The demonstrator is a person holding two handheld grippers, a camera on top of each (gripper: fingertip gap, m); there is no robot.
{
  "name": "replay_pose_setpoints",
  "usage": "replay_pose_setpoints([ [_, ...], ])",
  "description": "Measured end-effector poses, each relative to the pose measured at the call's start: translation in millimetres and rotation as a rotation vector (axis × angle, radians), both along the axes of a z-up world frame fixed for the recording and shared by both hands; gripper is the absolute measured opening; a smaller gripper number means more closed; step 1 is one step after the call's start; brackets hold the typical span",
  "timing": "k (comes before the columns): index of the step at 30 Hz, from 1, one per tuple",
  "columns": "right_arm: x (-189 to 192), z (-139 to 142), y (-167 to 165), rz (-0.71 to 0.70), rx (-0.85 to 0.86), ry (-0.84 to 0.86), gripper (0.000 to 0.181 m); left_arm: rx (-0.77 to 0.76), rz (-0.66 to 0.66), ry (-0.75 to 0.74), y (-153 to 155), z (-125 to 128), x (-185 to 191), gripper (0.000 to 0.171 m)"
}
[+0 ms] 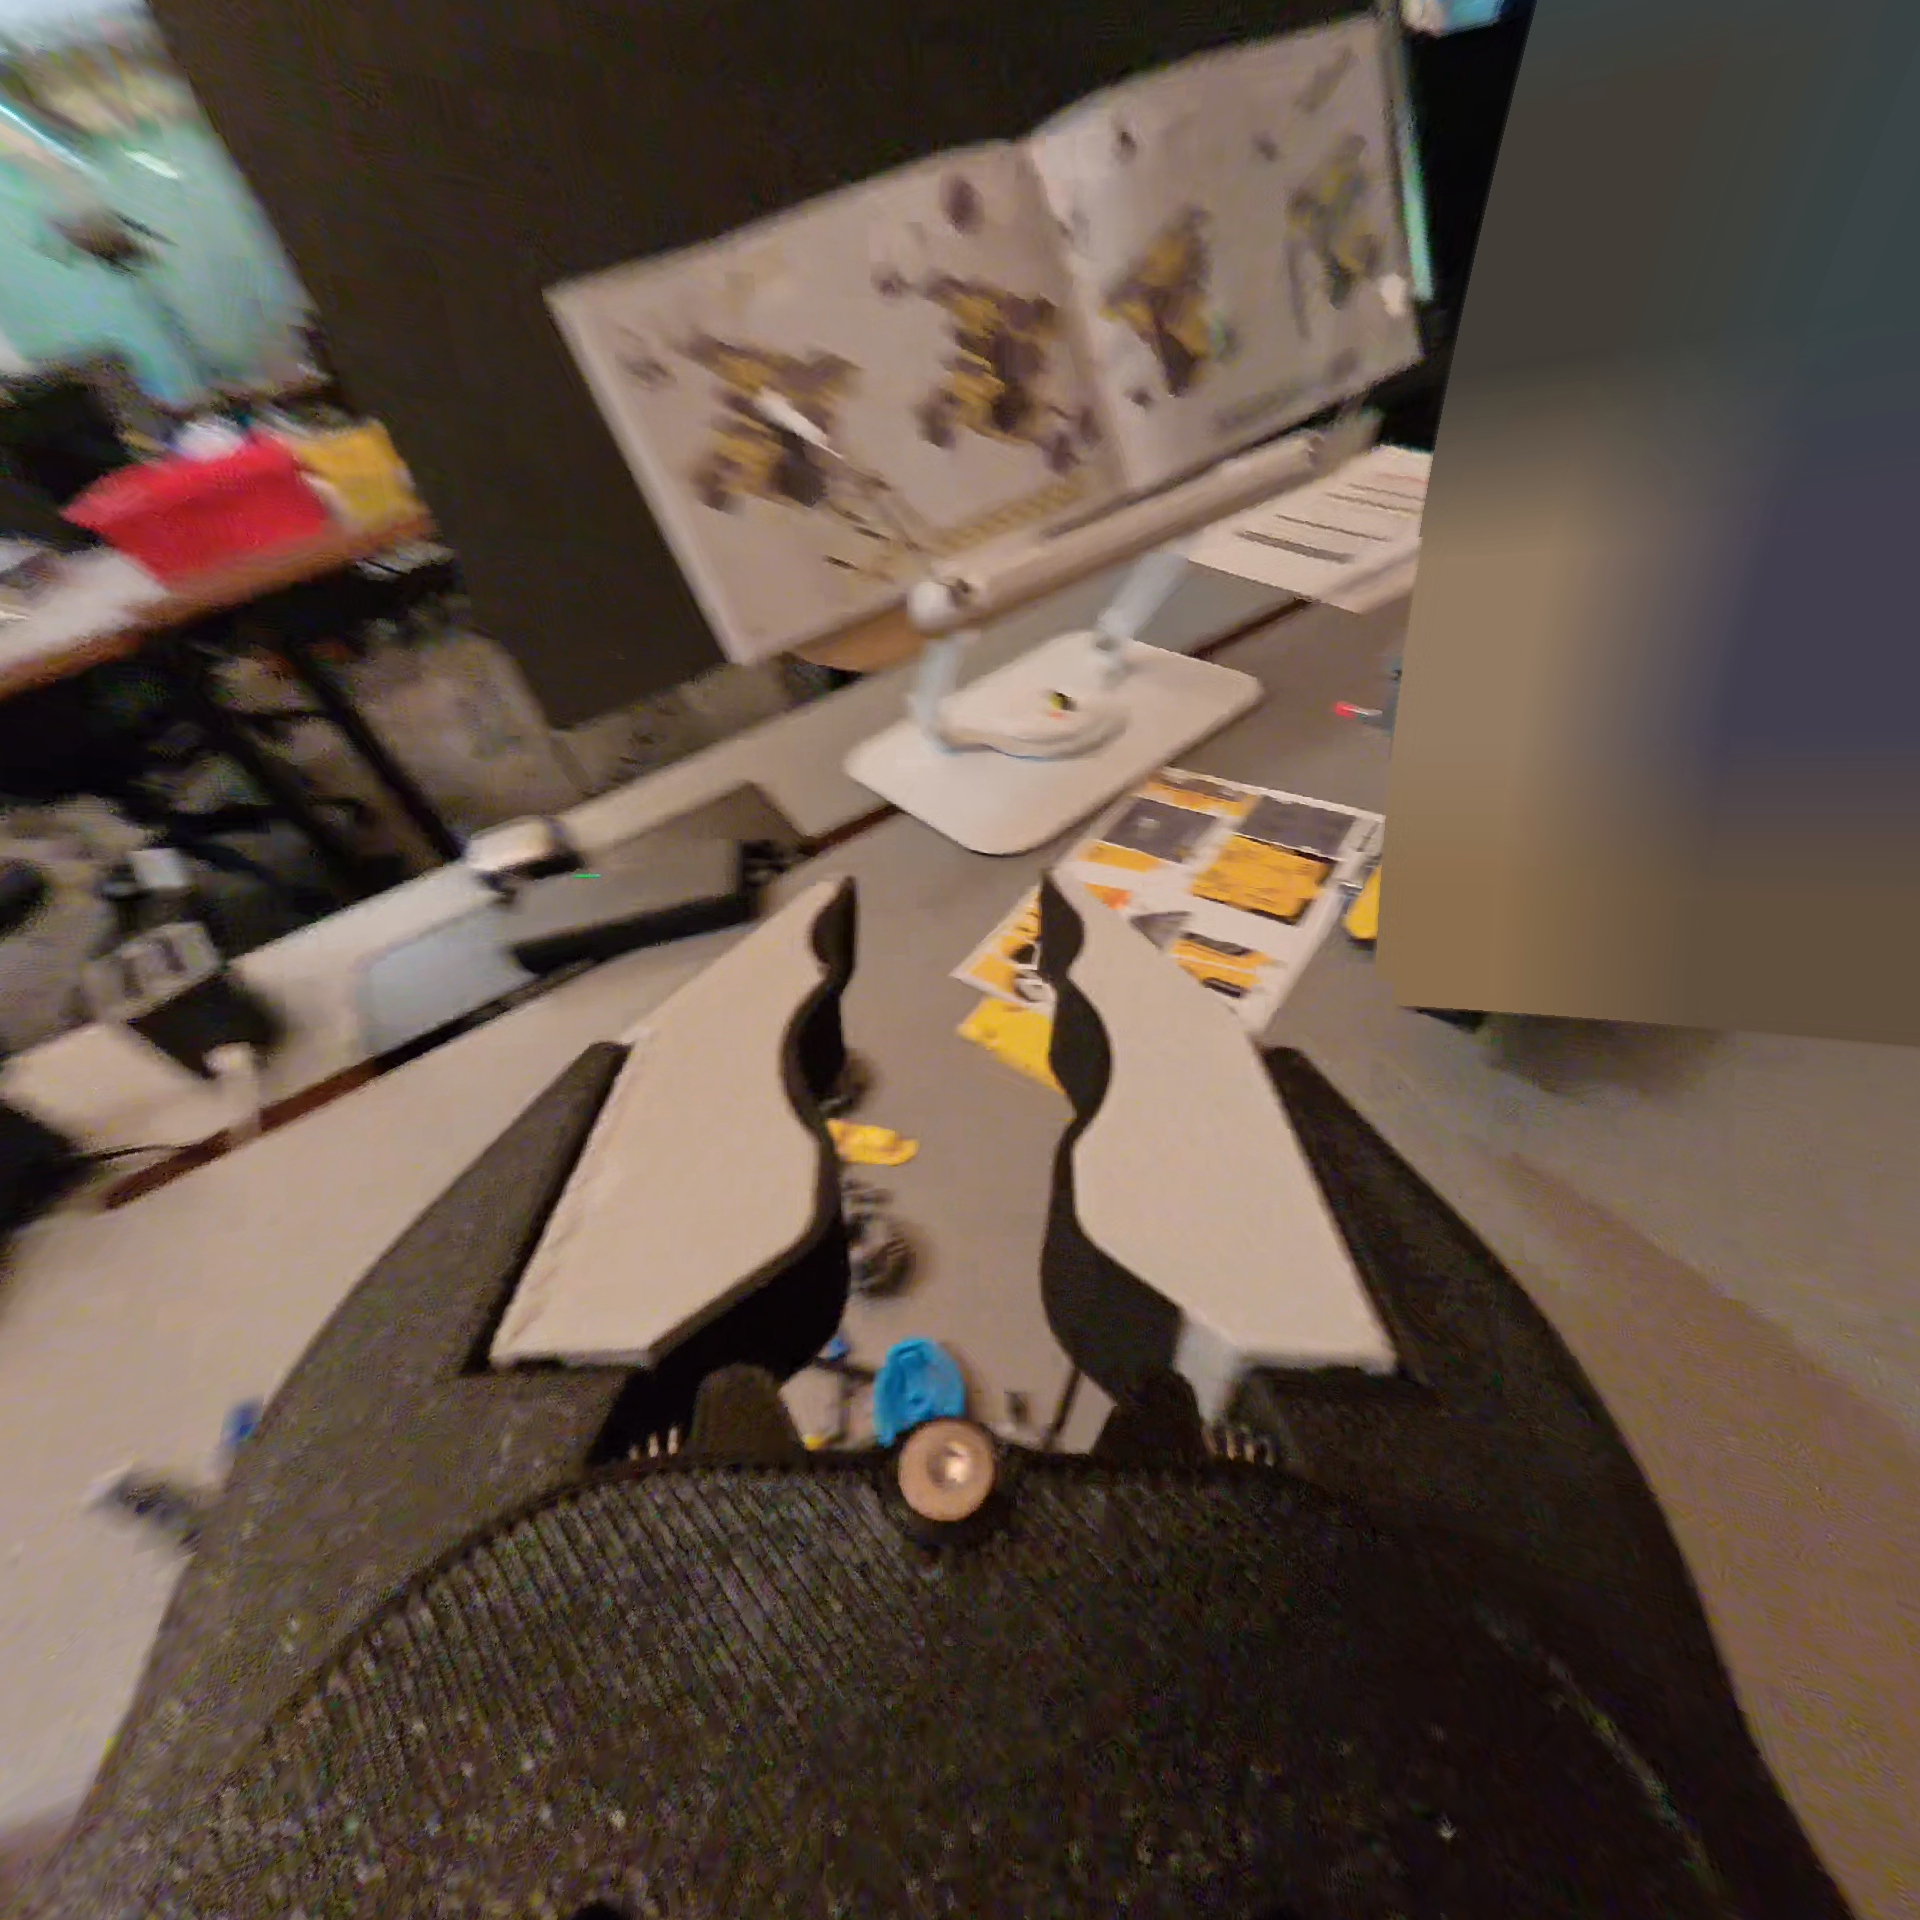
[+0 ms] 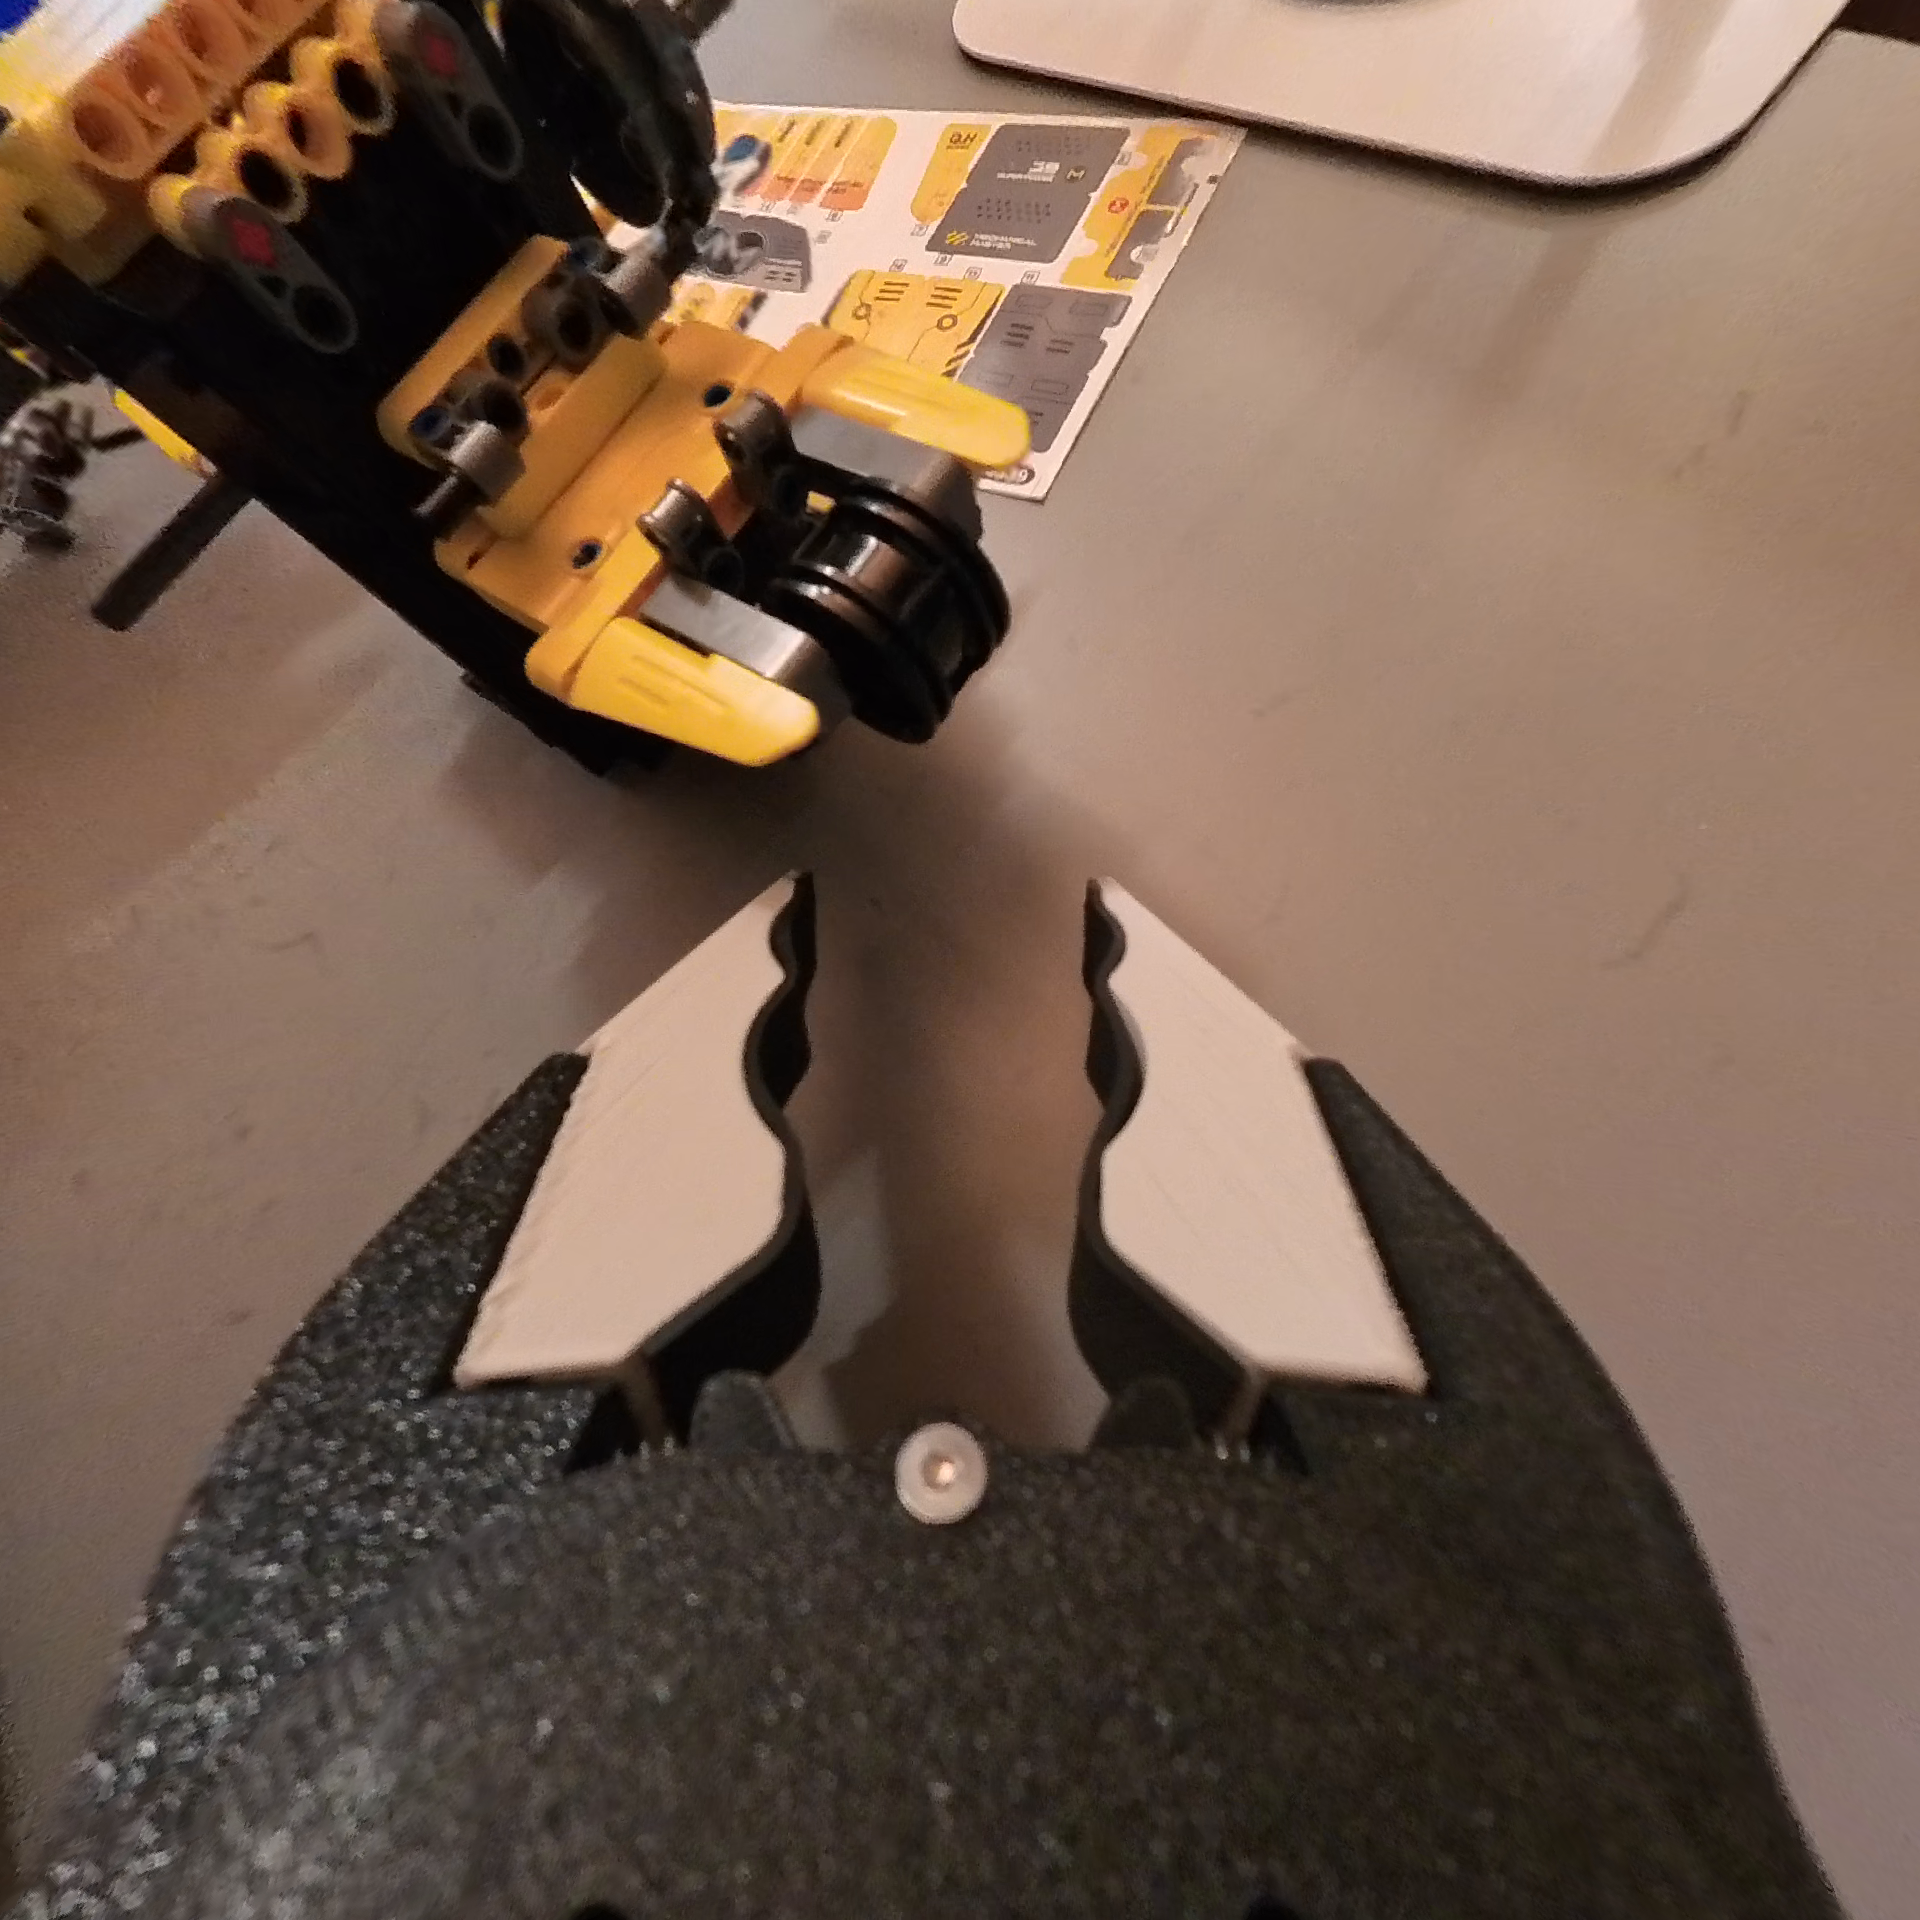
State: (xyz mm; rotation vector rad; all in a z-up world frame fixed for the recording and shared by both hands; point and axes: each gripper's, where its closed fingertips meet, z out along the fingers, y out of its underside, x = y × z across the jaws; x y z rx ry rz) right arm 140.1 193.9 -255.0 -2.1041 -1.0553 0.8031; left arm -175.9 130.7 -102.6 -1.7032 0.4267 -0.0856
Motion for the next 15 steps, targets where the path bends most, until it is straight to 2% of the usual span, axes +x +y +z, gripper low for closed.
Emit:
replay_pose_setpoints([
  [2,0.5,11.4,6.1,-0.024,0.084,0.028,0.047,0.055,0.08,0.0,-14.2,7.6,-24.2,0.016],
  [5,11.5,32.7,20.3,-0.122,0.22,0.064,0.042,0.027,0.109,-0.066,-30.2,-2.2,-46.3,0.003],
  [8,24.0,55.3,25.9,-0.204,0.286,0.112,0.037,0.01,0.087,-0.161,-44.2,-10.6,-60.6,0.0],
  [10,32.1,83.1,23.3,-0.237,0.401,0.173,0.018,0.006,0.127,-0.167,-56.1,-13.0,-79.0,0.0],
  [13,39.8,134.6,4.6,-0.272,0.619,0.265,0.004,0.002,0.199,-0.161,-81.1,-20.7,-106.5,0.001],
  [15,17.5,160.9,-28.5,-0.168,0.668,0.375,0.0,-0.044,0.229,-0.167,-97.6,-37.4,-117.5,0.003],
])
